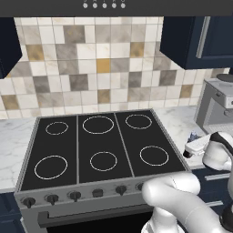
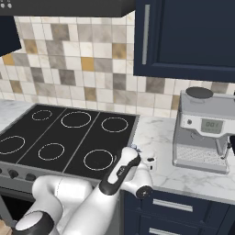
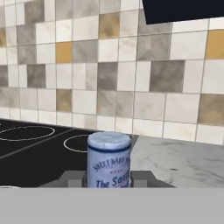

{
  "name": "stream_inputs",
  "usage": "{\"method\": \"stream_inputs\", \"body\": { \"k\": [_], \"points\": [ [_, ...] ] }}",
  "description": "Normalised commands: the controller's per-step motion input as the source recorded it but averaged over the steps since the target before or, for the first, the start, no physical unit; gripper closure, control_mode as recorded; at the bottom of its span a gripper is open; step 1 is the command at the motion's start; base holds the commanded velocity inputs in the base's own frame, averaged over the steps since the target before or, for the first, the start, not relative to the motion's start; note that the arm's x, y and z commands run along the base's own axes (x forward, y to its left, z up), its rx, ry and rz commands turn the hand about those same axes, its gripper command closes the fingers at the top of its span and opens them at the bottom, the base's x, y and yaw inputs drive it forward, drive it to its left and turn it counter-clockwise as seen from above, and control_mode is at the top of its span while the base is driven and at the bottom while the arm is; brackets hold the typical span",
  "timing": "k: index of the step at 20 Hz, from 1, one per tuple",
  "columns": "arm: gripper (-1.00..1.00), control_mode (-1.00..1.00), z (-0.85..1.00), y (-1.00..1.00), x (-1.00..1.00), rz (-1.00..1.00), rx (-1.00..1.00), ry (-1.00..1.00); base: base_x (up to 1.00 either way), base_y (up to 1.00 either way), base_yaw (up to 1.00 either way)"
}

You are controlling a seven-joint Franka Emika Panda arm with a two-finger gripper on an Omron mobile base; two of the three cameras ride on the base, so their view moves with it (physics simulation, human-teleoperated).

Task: Take 2 condiments from the cabinet and move them on the counter near the stove.Make sure the condiments are lined up with each other, next to each other.

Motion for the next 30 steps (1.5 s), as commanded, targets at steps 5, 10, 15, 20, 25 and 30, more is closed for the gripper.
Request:
{"method": "stream_inputs", "body": {
  "k": [5,10,15,20,25,30],
  "points": [
    [-1.00,-1.00,-0.11,0.00,0.00,0.00,0.00,0.01,0.00,0.00,0.00],
    [-1.00,-1.00,-0.02,0.00,0.00,0.00,0.00,0.02,0.00,0.00,0.00],
    [-1.00,-1.00,0.00,0.00,0.00,0.00,0.00,0.00,0.00,0.00,0.00],
    [-1.00,-1.00,0.12,0.00,0.00,0.00,0.00,0.00,0.00,0.00,0.00],
    [-1.00,-1.00,0.33,0.00,-0.02,0.00,0.00,0.01,0.00,0.00,0.00],
    [-1.00,-1.00,0.38,0.00,-0.28,0.00,0.00,0.03,0.00,0.00,0.00]
  ]
}}
